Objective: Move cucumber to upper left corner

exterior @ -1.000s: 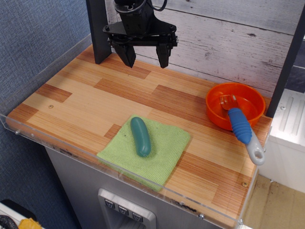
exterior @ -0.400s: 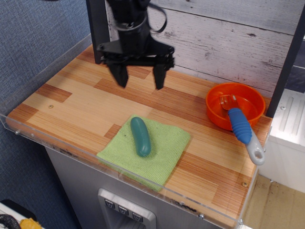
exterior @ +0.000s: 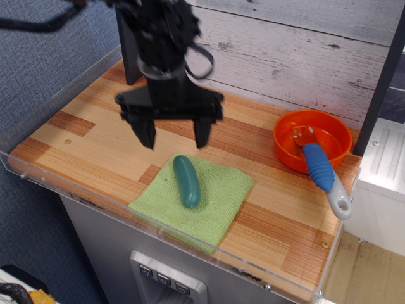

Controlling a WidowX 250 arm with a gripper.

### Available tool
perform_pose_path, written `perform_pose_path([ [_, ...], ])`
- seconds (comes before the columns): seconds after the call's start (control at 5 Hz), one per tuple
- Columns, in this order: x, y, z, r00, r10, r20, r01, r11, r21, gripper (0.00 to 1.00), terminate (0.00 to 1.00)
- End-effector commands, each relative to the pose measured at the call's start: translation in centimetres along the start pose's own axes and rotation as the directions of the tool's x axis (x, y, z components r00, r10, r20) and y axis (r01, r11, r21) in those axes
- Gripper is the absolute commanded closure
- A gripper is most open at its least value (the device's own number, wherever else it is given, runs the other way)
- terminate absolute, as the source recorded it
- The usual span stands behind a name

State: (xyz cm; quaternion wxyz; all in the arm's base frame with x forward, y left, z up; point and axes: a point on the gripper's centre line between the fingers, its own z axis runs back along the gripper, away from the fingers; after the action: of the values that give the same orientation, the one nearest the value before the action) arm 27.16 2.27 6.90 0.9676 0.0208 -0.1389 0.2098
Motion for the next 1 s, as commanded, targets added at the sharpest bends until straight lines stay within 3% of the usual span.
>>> perform_pose_path([
  [0.0,-0.9,0.2,-0.5,0.997,0.075,0.032,-0.074,0.996,-0.044,0.0,0.0],
  [0.4,-1.8,0.3,-1.8,0.994,0.113,0.001,-0.112,0.991,-0.079,0.0,0.0],
  [0.8,-2.0,0.1,-3.1,0.99,0.135,-0.036,-0.137,0.989,-0.052,0.0,0.0],
])
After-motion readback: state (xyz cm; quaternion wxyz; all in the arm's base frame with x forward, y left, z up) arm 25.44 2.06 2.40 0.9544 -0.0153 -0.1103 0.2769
